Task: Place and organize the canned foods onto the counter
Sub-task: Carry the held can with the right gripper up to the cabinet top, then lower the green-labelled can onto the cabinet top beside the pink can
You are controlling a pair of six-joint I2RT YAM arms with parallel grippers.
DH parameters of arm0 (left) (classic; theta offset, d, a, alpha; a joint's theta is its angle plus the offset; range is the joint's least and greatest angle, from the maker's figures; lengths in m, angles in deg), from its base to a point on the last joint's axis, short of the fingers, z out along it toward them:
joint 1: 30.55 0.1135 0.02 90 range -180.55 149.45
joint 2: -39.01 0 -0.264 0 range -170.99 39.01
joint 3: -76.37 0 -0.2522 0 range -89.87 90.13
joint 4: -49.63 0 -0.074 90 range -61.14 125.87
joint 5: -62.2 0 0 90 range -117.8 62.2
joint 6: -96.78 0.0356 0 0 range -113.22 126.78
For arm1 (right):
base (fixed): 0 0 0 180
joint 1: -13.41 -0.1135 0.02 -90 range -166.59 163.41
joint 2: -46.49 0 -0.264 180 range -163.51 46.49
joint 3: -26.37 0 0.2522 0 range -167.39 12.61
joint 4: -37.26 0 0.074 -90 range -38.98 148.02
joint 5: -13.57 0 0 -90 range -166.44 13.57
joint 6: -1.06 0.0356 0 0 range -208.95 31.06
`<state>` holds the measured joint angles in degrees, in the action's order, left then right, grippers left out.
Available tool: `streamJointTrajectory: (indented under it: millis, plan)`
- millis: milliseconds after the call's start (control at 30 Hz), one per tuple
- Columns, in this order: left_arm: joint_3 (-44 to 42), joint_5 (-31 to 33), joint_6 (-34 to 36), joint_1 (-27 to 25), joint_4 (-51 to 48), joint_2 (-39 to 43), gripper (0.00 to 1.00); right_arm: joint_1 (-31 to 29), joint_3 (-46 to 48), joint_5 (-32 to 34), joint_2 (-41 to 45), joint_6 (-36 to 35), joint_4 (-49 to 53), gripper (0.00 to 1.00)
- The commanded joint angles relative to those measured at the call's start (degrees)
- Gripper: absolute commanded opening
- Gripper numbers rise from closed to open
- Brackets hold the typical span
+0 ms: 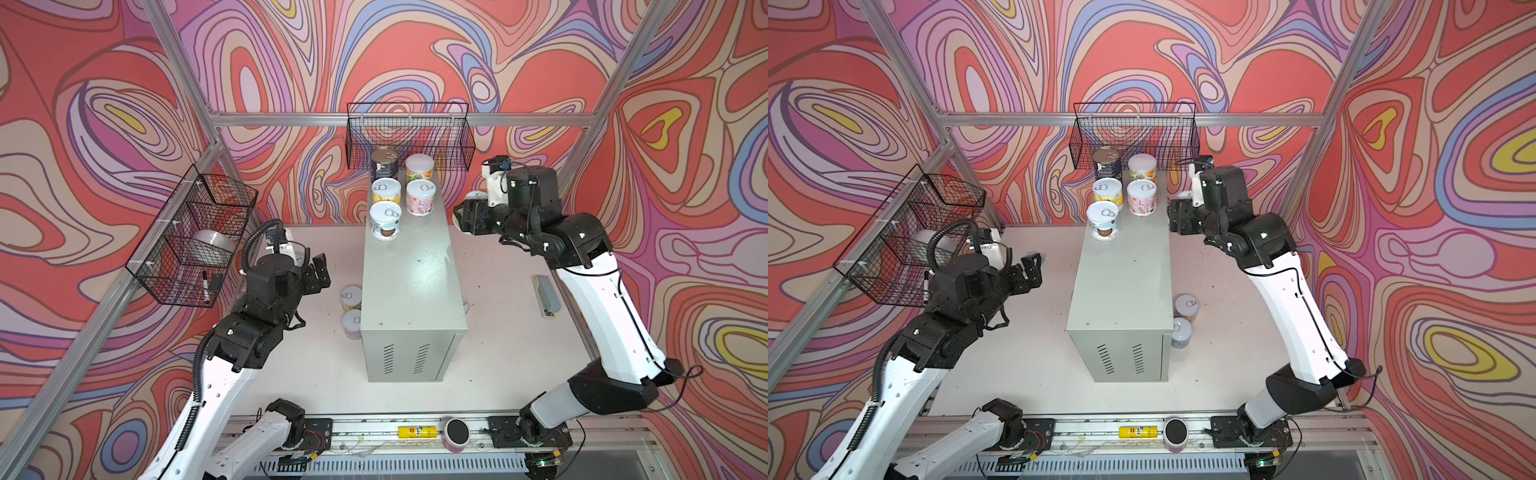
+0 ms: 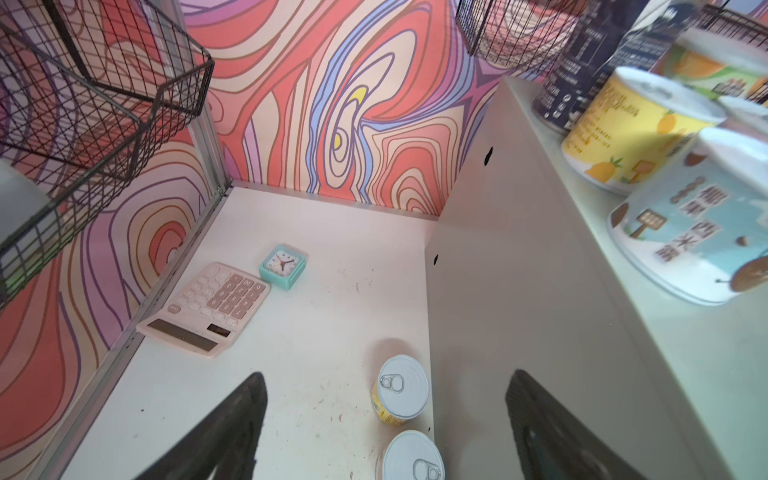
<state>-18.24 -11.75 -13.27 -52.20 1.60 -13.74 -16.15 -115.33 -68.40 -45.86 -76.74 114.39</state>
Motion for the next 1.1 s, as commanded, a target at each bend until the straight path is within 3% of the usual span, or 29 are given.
streamJointTrajectory:
  millis: [0, 200, 600, 1000, 1067]
  plan:
    - [4.1, -2.6, 2.1, 0.4, -1.7, -2.2, 0.91, -3.6, -7.5, 4.1, -3.6, -2.8, 4.5, 0.0]
    - [8.3, -7.7, 1.9, 0.3, -0.2, -5.7, 0.91, -7.2, -16.1, 5.8, -10.8, -4.3, 9.6, 0.0]
    - [7.9, -10.0, 1.1, -2.1, 4.6, -10.0, 0.91, -9.0, -15.7, 5.6, -12.6, -4.1, 9.7, 0.0]
    - [7.9, -9.4, 1.5, -3.5, 6.0, -11.8, 0.91, -9.0, -9.0, 4.2, -12.4, -4.1, 4.5, 0.0]
    - [7.7, -9.3, 1.3, -3.4, 6.1, -11.8, 0.91, -8.9, -8.6, 4.0, -12.6, -4.1, 3.8, 0.12]
